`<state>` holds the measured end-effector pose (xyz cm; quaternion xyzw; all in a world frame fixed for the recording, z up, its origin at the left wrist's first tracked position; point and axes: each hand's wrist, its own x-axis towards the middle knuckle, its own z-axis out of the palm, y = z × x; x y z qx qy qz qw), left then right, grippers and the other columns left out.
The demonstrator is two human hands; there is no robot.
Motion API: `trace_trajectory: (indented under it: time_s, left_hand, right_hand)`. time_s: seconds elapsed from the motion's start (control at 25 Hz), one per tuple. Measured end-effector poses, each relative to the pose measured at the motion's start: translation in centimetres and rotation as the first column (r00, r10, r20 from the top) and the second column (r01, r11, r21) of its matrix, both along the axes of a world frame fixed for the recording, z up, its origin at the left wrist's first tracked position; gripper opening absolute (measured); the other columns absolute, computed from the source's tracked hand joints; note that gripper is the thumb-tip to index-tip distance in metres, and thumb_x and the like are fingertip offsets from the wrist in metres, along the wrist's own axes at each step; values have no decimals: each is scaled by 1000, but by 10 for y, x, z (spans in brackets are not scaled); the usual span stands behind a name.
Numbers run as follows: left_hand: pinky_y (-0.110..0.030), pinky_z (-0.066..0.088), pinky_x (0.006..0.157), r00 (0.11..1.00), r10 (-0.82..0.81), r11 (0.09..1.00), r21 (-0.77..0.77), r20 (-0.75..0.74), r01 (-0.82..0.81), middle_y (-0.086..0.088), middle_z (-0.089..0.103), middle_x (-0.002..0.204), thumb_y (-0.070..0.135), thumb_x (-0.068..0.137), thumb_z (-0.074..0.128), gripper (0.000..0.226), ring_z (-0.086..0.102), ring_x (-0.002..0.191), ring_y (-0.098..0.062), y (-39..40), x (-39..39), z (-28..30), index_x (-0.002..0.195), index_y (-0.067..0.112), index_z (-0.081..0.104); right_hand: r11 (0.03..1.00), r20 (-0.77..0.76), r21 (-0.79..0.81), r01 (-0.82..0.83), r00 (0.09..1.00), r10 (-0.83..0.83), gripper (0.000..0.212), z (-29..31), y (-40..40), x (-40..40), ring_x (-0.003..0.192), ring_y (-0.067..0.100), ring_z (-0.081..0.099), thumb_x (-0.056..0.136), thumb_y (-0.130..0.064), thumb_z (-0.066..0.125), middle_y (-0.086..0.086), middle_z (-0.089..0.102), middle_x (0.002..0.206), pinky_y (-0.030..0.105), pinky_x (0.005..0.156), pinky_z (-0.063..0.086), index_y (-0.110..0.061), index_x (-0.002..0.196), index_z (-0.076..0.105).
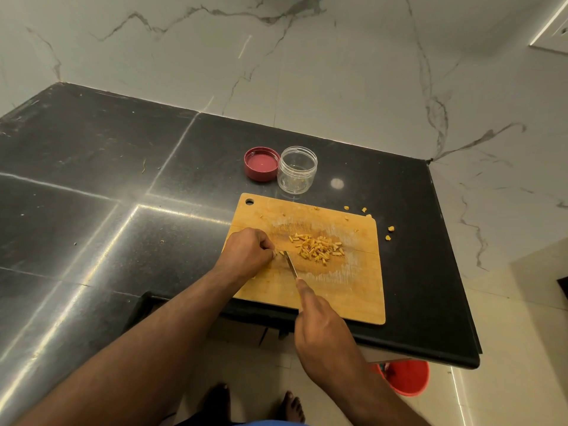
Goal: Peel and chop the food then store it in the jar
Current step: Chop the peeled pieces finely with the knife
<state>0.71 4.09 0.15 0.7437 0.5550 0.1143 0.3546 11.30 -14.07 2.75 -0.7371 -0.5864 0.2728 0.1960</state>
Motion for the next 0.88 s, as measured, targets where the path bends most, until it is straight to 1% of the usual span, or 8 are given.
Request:
trace_trajectory:
  time_s: [0.12,0.28,0.4,0.48,0.56,0.68,0.8,0.88]
  left_hand:
    - [-14,37,54,1000,-7,1000,0,-4,7,8,70,89,18,90,70,6,59,77,-6,0,0,0,92,19,76]
    - [-16,37,54,1000,-1,1000,25,-5,1,8,71,87,18,90,69,7,58,74,-5,-2,0,1,90,19,77]
    - [-15,38,55,1000,6,1000,25,-3,-6,8,72,88,18,90,69,8,60,76,-5,-3,0,1,89,18,77]
    - [-15,39,56,1000,18,1000,19,2,-18,8,72,87,18,89,70,7,60,77,-5,-2,0,0,88,19,77]
    - [-16,39,56,1000,23,1000,16,5,-23,9,71,86,20,89,71,6,60,77,-4,-2,-1,0,87,20,77]
    - [-15,39,56,1000,10,1000,14,3,-10,10,69,85,22,89,72,3,59,78,-5,-2,-2,0,88,22,75]
    - [-15,39,57,1000,0,1000,9,-8,0,11,68,87,23,90,71,4,59,78,-5,-2,-2,1,91,22,75]
    - [-13,38,57,1000,-8,1000,21,-24,9,10,69,89,21,91,69,8,57,78,-4,-2,-3,1,96,21,76]
  right_hand:
    - [1000,17,-1,6,1000,-6,54,0,11,-2,103,12,52,104,-22,33,-1,52,128,29,88,47,-27,156,16]
    - [1000,44,-11,-13,999,13,55,-2,24,-9,107,20,55,104,-21,32,4,52,131,37,90,48,-25,156,16]
    - [999,54,-32,-33,998,34,54,-4,32,-9,106,21,55,104,-20,30,6,53,129,36,88,48,-24,156,16]
    - [998,50,-48,-33,998,35,55,-5,35,-8,107,22,54,103,-20,30,7,53,130,36,90,48,-24,156,16]
    - [998,25,-50,-32,999,33,55,-6,28,-6,108,19,53,104,-21,30,5,53,131,35,91,47,-25,156,16]
    - [999,-18,-38,-29,999,28,54,-5,5,-3,105,14,53,104,-23,33,0,52,129,32,90,47,-28,156,17]
    - [999,-11,46,-14,1000,14,54,-6,-2,2,105,12,53,103,-20,35,-2,52,130,27,90,47,-25,155,21]
    - [998,-22,67,-2,1000,3,54,-5,5,3,107,8,52,103,-20,36,-4,51,133,23,92,46,-25,155,22]
